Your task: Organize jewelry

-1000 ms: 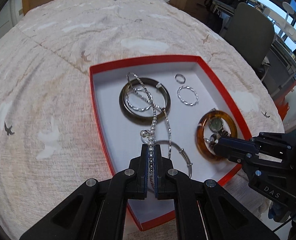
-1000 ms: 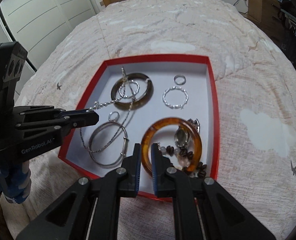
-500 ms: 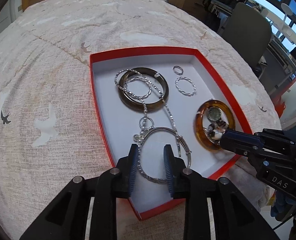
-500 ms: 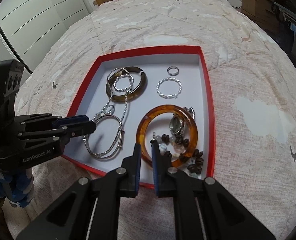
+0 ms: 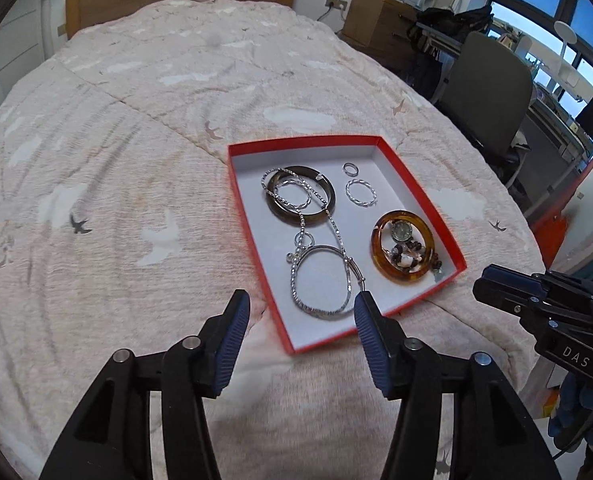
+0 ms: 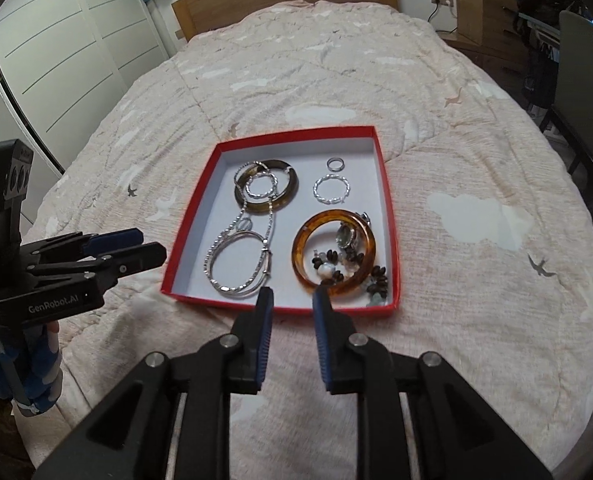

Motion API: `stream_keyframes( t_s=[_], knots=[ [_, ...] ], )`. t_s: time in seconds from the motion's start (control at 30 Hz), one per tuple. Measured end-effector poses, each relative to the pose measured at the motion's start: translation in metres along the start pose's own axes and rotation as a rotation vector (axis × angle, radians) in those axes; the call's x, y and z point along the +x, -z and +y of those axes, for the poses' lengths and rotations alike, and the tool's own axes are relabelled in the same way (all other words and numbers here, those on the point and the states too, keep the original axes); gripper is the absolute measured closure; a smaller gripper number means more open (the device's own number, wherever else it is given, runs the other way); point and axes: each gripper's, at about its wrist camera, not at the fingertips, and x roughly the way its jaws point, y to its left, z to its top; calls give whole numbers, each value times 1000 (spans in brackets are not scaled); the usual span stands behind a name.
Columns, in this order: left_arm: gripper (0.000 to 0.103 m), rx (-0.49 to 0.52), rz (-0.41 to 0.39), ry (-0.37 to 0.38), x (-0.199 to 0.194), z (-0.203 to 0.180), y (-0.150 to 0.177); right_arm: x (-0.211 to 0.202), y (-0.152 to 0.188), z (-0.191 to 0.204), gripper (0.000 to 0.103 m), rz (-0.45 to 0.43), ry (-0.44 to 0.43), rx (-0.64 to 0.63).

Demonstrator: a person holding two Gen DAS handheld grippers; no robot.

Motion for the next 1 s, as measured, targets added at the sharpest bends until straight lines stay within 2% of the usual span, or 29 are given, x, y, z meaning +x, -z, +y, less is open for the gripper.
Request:
stream_keyframes(
  t_s=[0.13, 0.3, 0.43, 0.57, 0.77, 0.83, 1.0],
  knots=[
    [37, -2, -26, -36, -26, 0, 13, -26, 10, 18, 70, -48, 0, 12],
    [33, 10, -64, -108, -59, -1, 31, -55, 22, 44, 61, -102, 19, 19],
    [27, 9, -105, -159, -88, 2, 43, -74, 31, 63, 46, -141, 42, 40],
    [24, -9, -134, -202, -116, 11, 59, -89, 42, 80, 37, -163, 62, 77],
    [23, -37, -191, -279, -155, 28, 79, -101, 54, 109, 32, -181, 89, 59],
    [18, -45, -224, -311, -169, 35, 85, -104, 57, 119, 32, -190, 90, 49],
    [13, -81, -283, -326, -198, 53, 99, -107, 62, 142, 32, -192, 88, 17]
  ],
)
